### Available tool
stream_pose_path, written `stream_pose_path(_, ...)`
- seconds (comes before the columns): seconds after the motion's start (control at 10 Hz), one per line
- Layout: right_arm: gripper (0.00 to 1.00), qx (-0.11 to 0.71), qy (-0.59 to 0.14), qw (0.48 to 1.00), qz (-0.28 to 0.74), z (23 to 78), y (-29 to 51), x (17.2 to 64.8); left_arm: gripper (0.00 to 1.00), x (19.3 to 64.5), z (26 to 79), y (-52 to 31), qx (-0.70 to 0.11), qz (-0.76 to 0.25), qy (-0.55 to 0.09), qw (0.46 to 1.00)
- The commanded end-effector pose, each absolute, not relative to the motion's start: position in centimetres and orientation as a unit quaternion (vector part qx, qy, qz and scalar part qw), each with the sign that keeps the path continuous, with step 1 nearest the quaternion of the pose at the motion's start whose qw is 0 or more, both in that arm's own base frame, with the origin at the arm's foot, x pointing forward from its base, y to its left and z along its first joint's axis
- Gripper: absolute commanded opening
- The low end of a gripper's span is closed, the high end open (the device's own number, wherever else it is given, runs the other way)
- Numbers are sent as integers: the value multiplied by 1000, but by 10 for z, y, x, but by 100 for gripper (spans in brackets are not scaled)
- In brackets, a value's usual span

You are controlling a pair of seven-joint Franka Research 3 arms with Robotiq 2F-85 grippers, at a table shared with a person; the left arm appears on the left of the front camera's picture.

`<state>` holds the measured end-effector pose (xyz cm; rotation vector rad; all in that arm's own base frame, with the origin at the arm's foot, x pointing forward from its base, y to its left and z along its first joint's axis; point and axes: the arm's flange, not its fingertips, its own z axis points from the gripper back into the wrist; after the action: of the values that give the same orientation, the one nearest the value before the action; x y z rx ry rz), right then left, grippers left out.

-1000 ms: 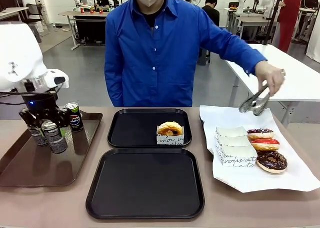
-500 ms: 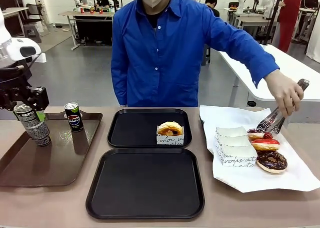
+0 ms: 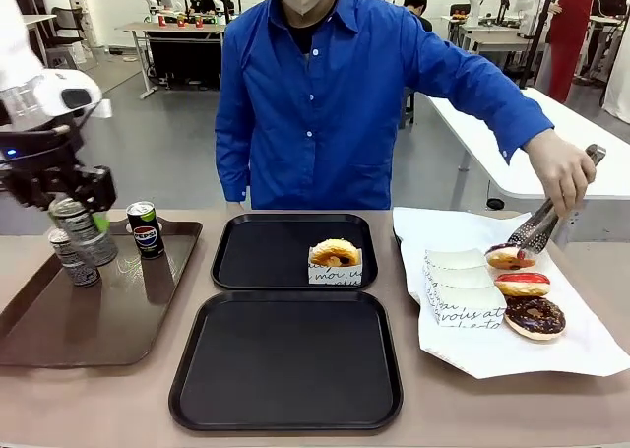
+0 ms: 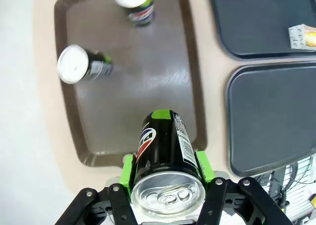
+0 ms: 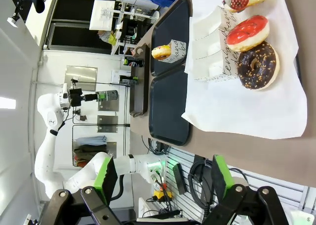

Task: Set up donuts and drinks on trays.
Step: Pick up one Pepsi coke and place it on the Flat Tray.

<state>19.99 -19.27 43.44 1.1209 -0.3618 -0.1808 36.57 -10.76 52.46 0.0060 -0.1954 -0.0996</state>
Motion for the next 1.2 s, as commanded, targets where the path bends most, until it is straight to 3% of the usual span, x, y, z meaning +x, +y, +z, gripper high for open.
stream_pose_path(0.0,100,533,-176,823,-82,435,-193,200,58,391,525,-160,16,-68,-114,991)
stream_pose_path(0.6,100,533,-176,823,-82,435,-193,200,58,461,473,-274,4,-102,-121,987)
stream_pose_path(1.1,100,533,-176,823,-82,435,-193,200,58,487,431,-291,-29,-148,-106,983)
